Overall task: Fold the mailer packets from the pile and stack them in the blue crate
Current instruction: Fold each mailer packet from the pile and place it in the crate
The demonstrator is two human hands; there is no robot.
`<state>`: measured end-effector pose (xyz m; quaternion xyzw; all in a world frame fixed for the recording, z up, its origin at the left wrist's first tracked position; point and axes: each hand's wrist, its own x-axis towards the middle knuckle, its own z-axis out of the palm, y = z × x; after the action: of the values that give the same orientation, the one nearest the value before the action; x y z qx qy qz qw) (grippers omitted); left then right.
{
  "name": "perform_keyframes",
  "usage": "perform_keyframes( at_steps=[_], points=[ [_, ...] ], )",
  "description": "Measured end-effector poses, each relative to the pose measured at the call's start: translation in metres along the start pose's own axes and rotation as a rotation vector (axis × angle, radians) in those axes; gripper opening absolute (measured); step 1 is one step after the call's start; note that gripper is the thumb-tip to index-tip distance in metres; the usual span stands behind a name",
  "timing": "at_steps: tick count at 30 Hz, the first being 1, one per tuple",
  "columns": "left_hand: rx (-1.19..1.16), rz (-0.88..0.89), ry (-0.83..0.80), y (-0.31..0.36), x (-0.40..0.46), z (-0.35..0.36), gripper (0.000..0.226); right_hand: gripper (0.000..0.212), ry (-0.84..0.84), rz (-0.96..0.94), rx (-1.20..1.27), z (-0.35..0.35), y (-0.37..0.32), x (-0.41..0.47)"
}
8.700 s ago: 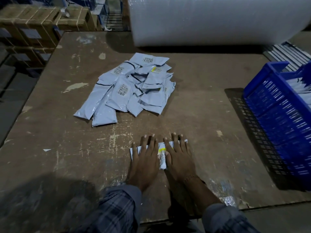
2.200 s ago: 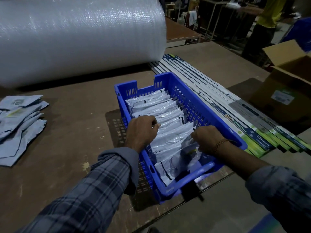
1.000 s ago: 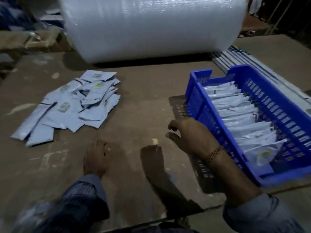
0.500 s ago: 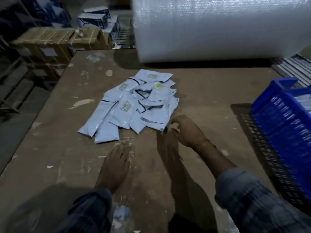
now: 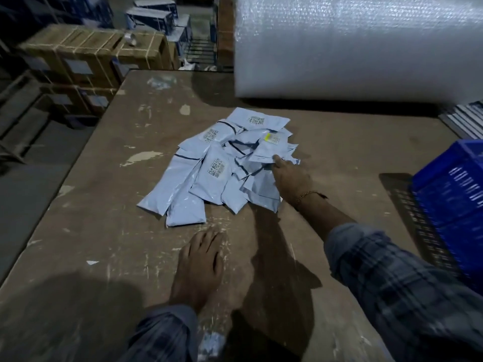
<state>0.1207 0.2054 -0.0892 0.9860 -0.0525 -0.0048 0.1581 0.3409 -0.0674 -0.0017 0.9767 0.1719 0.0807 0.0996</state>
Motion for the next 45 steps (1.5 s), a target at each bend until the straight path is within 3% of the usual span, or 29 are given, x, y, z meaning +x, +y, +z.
perform_keyframes(
  at_steps=[6,11,15,18,20,22,24,27,31,32,35,37,45],
  points=[
    [0.010,-0.010,0.004,0.001,0.000,0.000,0.057,0.011,0.677,0.236,0.275,-0.041,-0.015,-0.065],
    [-0.017,-0.001,0.031,0.004,-0.001,-0.003,0.057,0.018,0.848,0.613,0.777,-0.095,-0.026,-0.133],
    [-0.007,0.007,0.051,0.006,-0.003,-0.001,0.058,0.028,0.671,0.947,1.078,-0.083,-0.026,-0.194],
    [0.012,0.009,0.054,0.009,-0.004,0.003,0.057,0.029,0.410,1.260,1.477,-0.042,-0.017,-0.238],
    [-0.018,-0.030,0.052,0.016,-0.005,0.007,0.057,0.036,0.203,1.350,1.537,-0.011,-0.016,-0.274],
    [-0.081,-0.101,0.081,0.029,-0.008,0.013,0.056,0.032,0.086,1.352,1.368,0.013,-0.017,-0.305],
    [-0.174,-0.135,0.138,0.049,-0.012,0.014,0.060,0.043,0.042,1.372,1.250,0.022,-0.022,-0.320],
    [-0.298,0.003,0.167,0.085,-0.018,0.006,0.053,0.032,-0.044,1.293,1.025,0.000,-0.037,-0.322],
    [-0.184,0.269,0.174,0.120,-0.008,0.009,0.054,0.035,0.227,1.094,0.447,-0.021,-0.050,-0.315],
    [-0.143,0.332,0.150,0.126,-0.004,0.012,0.056,0.040,0.249,1.011,0.425,-0.019,-0.052,-0.308],
    [-0.014,0.484,0.023,0.136,0.010,0.026,0.062,0.068,-0.001,0.586,0.357,0.006,-0.061,-0.291],
    [-0.007,0.480,-0.047,0.132,0.016,0.042,0.064,0.067,-0.049,0.404,0.395,0.025,-0.066,-0.287],
    [-0.033,0.421,-0.034,0.133,0.022,0.061,0.056,0.053,-0.037,0.444,0.437,0.039,-0.068,-0.285]
  ],
)
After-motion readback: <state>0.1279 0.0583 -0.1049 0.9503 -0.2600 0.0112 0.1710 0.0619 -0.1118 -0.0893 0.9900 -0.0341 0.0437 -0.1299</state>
